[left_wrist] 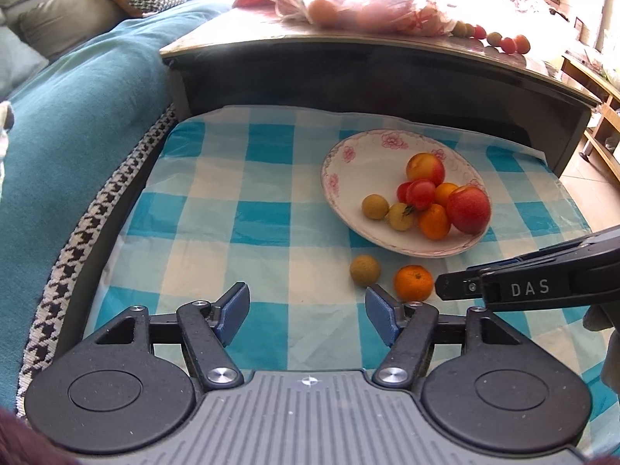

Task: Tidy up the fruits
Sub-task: 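Grasp the small orange with the right tool while the left tool moves toward the brown fruit, then grasp the brown round fruit with the left tool while the right tool holds the orange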

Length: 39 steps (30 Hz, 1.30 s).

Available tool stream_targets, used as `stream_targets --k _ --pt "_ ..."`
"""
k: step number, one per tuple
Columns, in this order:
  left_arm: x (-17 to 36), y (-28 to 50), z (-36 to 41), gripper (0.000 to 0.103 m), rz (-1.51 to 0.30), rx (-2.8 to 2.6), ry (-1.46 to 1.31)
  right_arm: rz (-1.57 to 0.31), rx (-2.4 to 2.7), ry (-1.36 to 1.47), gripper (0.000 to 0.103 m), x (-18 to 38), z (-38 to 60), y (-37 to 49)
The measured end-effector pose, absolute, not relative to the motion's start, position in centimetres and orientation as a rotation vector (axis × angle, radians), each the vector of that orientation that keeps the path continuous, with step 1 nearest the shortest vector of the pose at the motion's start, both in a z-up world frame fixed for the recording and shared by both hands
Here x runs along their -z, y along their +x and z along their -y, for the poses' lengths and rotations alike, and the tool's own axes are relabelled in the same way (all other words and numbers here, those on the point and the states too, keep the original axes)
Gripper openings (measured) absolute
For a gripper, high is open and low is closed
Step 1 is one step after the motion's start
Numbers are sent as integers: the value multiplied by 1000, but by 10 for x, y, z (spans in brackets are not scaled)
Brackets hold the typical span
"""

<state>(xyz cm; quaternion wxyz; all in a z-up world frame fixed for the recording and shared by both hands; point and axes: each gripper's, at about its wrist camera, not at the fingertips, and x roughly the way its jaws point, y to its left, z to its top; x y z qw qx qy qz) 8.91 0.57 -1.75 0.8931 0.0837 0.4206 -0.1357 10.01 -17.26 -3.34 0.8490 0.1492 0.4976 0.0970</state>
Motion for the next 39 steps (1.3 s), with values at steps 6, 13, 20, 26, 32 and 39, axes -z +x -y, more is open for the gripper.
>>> stream_targets --k 6,13,20,26,32,39 --pt "20 93 -18 75 -895 262 142 -1061 -220 299 31 44 165 108" --pt "23 92 -18 76 -910 276 139 -1058 -216 272 36 53 154 121" --pt "26 95 -16 76 -921 283 135 -1050 -224 218 42 60 145 127" --pt "27 95 -15 76 -923 287 138 -1036 -216 86 34 59 133 120" --pt "29 94 -9 76 -913 291 169 -1044 -219 93 34 56 139 112" --pt "39 94 5 76 -896 315 229 -1045 -193 124 34 44 157 101"
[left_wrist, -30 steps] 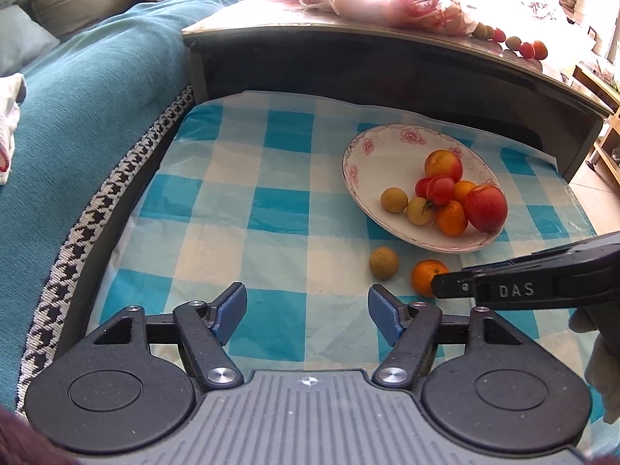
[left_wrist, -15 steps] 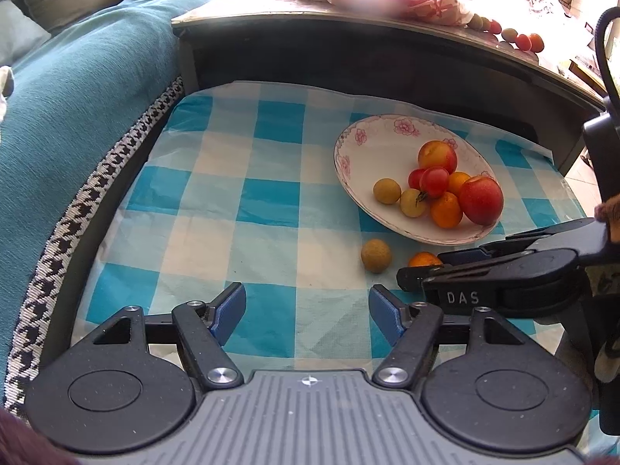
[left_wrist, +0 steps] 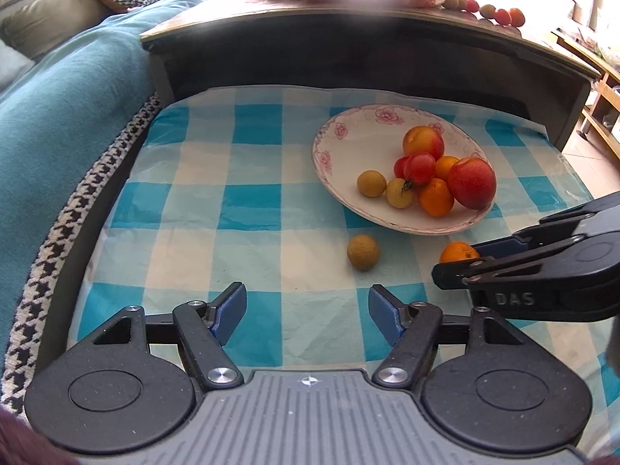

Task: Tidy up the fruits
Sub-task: 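Grasp the brown round fruit with the left tool while the right tool holds the orange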

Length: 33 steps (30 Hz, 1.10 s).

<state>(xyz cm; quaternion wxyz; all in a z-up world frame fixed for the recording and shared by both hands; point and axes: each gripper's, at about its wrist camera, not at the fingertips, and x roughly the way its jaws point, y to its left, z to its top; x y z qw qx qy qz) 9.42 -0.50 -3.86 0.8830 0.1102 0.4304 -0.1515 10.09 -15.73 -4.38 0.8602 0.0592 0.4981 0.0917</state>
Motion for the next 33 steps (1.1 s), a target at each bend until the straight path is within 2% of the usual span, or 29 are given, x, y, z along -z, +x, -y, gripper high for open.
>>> stream_targets --k 8,19,25,33 --pt "54 95 25 75 -885 362 276 -1053 -176 145 34 21 180 88" --pt "65 115 40 68 -839 364 230 -1047 -196 202 34 11 196 81" --pt "77 122 43 51 -857 359 225 -1069 -195 229 34 16 201 83" --pt "78 123 47 47 -843 372 227 -1093 -195 244 34 23 205 86"
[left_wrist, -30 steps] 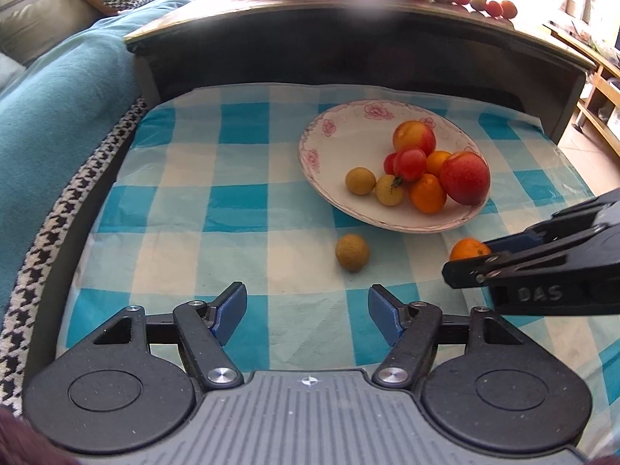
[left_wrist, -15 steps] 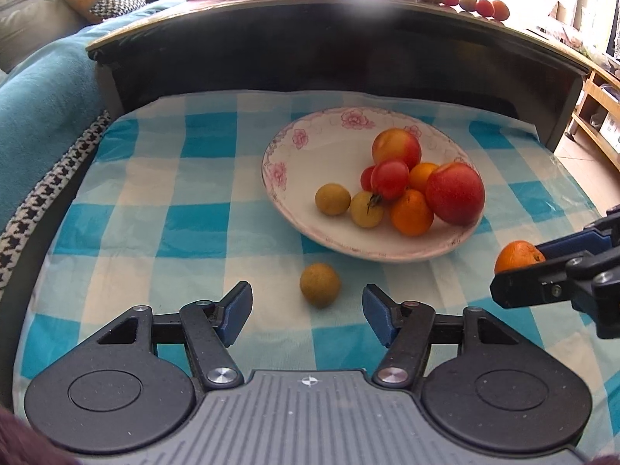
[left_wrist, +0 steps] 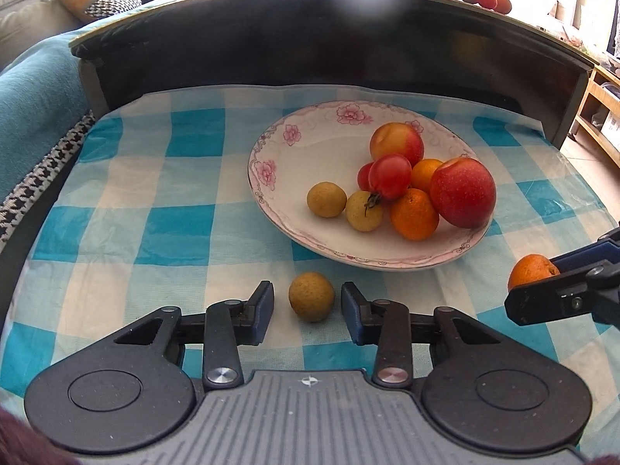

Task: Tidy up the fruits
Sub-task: 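Grasp the brown round fruit with the left tool while the right tool holds the orange, then carry the orange and brown fruit over the plate and open both tools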

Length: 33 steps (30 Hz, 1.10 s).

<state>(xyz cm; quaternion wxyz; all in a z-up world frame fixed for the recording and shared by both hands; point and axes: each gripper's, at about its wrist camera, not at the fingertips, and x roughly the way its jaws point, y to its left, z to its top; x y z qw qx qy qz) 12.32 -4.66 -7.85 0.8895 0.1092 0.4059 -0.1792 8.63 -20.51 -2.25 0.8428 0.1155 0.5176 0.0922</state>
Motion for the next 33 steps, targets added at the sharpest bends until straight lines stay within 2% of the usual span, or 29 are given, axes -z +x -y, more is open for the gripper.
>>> stream_targets --k 4,7,33 --pt "78 121 49 43 -844 369 239 -1088 -193 245 34 21 205 89" --pt "77 121 50 32 -854 378 236 -1081 -191 243 34 19 205 89" --pt "34 112 56 32 -793 431 194 -995 -133 246 34 8 210 120"
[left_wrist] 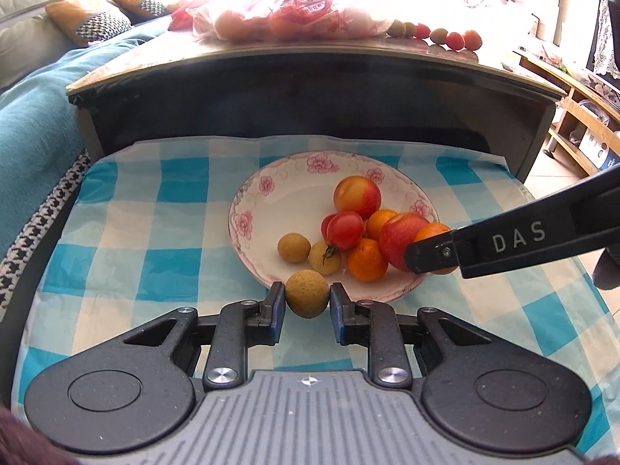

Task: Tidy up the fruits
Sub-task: 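Carry the orange and brown fruit over the plate and open both tools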

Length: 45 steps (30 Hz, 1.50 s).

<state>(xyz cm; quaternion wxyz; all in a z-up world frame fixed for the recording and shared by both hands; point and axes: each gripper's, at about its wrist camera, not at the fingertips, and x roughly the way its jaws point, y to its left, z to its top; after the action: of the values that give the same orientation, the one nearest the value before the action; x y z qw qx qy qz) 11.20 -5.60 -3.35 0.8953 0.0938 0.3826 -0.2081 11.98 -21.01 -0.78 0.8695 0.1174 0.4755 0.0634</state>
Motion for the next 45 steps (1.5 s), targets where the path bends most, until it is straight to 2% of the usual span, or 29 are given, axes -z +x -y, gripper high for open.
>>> stream_targets --k 15,45 --pt "36 139 66 32 -785 421 180 -920 -163 234 34 1 206 143" --pt "51 166 72 31 -796 410 152 -915 -170 246 34 22 204 183"
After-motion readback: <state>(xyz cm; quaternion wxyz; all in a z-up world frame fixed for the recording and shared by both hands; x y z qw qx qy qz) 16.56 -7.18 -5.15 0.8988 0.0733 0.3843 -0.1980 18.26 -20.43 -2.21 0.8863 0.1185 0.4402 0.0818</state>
